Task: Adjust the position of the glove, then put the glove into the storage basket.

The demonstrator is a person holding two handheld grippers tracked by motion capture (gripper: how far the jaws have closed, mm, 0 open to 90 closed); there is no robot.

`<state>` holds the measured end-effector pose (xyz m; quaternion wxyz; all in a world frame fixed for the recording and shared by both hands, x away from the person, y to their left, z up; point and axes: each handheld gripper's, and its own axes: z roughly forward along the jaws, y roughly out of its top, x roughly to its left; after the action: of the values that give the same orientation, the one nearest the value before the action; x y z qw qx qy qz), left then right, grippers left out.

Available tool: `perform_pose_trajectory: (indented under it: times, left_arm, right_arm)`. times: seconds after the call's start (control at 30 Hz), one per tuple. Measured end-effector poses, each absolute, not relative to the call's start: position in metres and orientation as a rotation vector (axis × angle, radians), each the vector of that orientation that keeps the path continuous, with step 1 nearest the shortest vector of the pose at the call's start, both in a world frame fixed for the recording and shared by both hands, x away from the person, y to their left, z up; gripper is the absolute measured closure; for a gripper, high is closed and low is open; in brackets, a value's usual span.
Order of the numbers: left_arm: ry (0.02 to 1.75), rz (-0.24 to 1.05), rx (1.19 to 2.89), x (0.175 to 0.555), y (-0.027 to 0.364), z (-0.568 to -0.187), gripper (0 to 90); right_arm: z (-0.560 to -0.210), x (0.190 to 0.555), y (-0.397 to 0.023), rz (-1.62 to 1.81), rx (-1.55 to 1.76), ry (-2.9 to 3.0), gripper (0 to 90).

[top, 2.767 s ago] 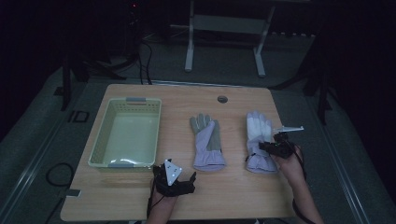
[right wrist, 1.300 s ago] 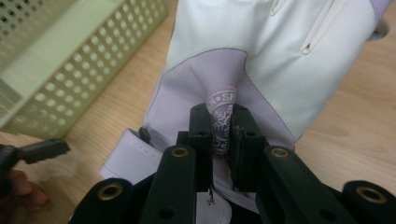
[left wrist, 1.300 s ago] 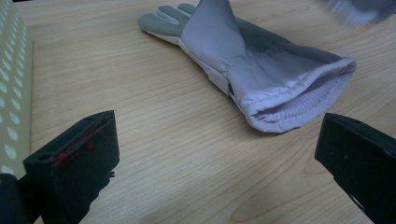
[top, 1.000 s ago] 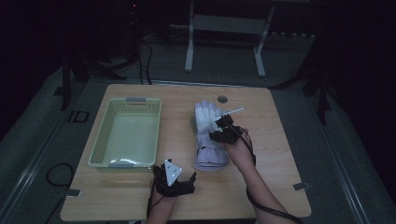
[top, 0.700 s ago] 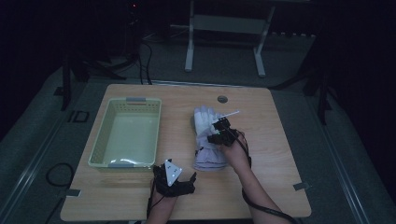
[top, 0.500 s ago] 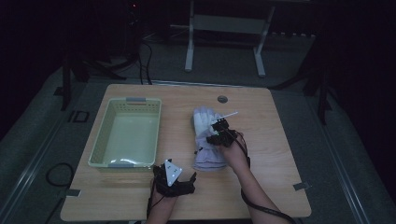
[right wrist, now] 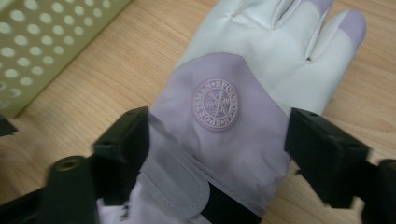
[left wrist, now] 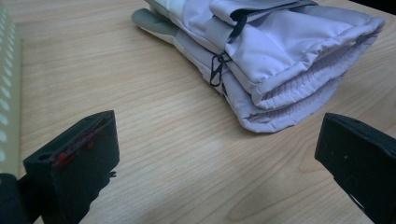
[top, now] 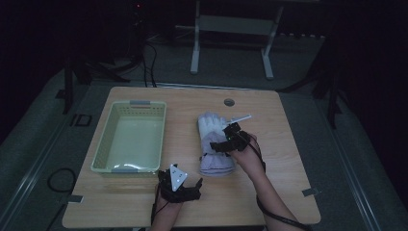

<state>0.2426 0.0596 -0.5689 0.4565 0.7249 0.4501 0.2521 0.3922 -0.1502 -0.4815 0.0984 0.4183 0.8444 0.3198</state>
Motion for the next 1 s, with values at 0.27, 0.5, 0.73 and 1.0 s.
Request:
perform_pose_trajectory:
  times: [0.27,0.5,0.73,1.0]
  left_arm:
    - [1.109,0.589,1.784,0.244,0.06,-0.569,0.0]
    - [1.057,0.512,1.809,0.243,0.058,-0.565,0.0]
    - [0.938,0.471,1.882,0.247,0.05,-0.54,0.0]
    - [0.952,0.443,1.904,0.272,0.048,-0.512,0.0]
  right_arm:
    - [-0.482,0.389,-0.159,1.009,1.174,2.507,17.9]
    - [-0.478,0.381,-0.171,1.03,1.03,2.455,17.5]
    - [-0.468,0.373,-0.192,1.081,0.948,2.416,15.4]
    - [-0.472,0.377,-0.214,1.131,0.973,2.359,13.6]
